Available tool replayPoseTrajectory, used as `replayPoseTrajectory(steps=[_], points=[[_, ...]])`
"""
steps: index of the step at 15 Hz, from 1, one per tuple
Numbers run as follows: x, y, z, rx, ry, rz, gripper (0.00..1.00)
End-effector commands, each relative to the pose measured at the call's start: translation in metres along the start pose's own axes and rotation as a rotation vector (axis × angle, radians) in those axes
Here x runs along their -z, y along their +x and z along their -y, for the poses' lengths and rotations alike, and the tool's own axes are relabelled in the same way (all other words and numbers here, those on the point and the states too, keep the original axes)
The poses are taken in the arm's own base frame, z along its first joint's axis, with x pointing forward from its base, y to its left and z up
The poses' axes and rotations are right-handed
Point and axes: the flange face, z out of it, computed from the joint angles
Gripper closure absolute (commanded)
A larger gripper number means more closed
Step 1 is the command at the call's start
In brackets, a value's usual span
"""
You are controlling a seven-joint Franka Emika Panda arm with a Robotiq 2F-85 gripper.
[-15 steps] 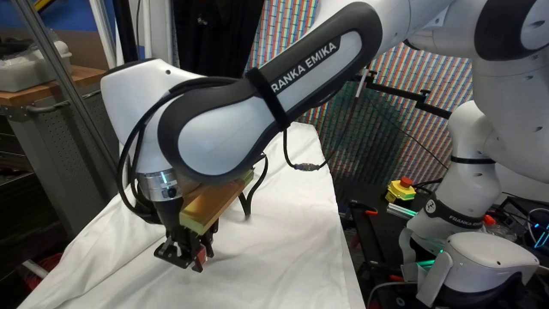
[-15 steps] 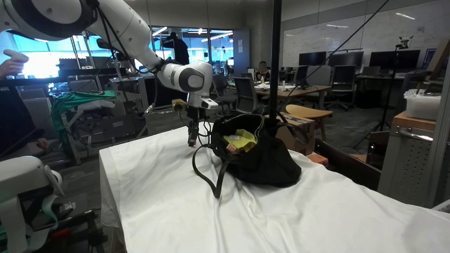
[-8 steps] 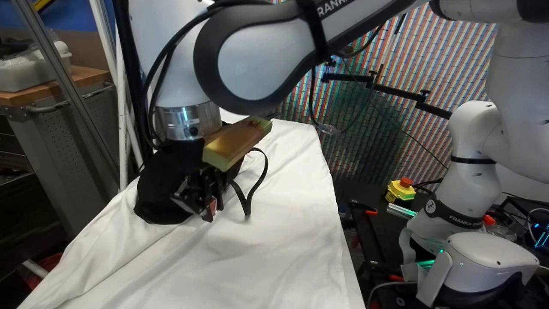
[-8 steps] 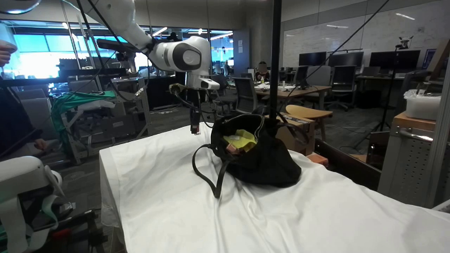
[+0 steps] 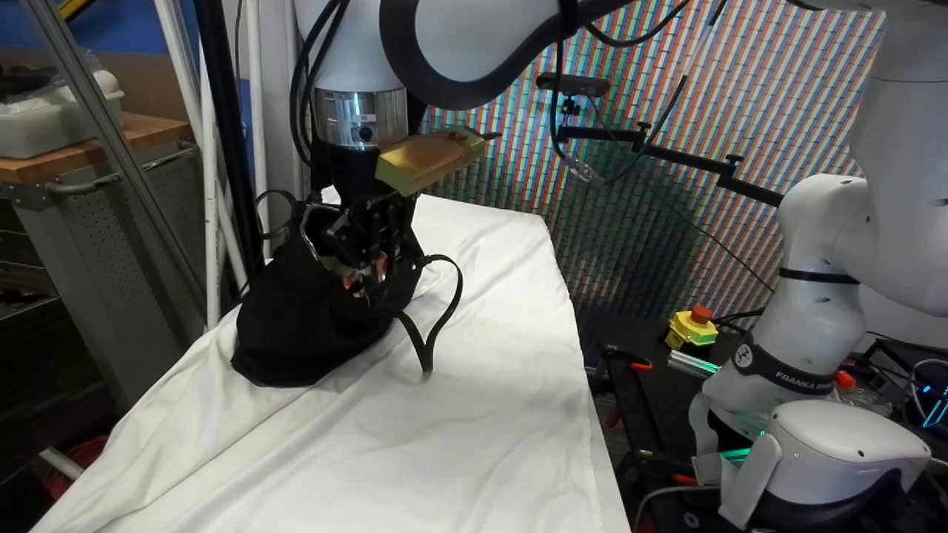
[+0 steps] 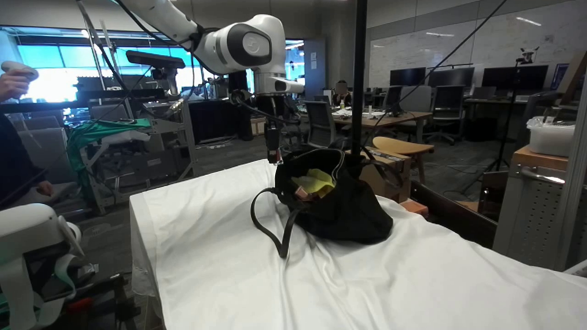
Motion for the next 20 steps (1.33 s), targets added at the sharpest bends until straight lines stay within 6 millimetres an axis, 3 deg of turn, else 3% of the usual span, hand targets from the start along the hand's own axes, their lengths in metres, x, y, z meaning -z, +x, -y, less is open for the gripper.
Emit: replayPoseTrajectory(steps=[1, 4, 5, 6, 8, 11, 13, 16, 20], points=[[0.005, 0.031, -0.030, -0.031, -0.023, -0.064, 0.84], [0.001, 0.053, -0.047, -0.062, -0.034, -0.097, 0.84], [0.000, 0.059, -0.051, -0.073, -0.033, -0.100, 0.74], [-0.003, 0.064, -0.053, -0.079, -0.032, -0.108, 0.34], [-0.005, 0.069, -0.054, -0.084, -0.029, -0.110, 0.30], [-0.006, 0.068, -0.051, -0.073, -0.022, -0.102, 0.10], [-0.002, 0.060, -0.052, -0.055, -0.019, -0.082, 0.00], [0.008, 0.035, -0.052, 0.021, -0.011, -0.025, 0.00], [0.029, -0.025, -0.053, 0.216, -0.004, 0.096, 0.00]])
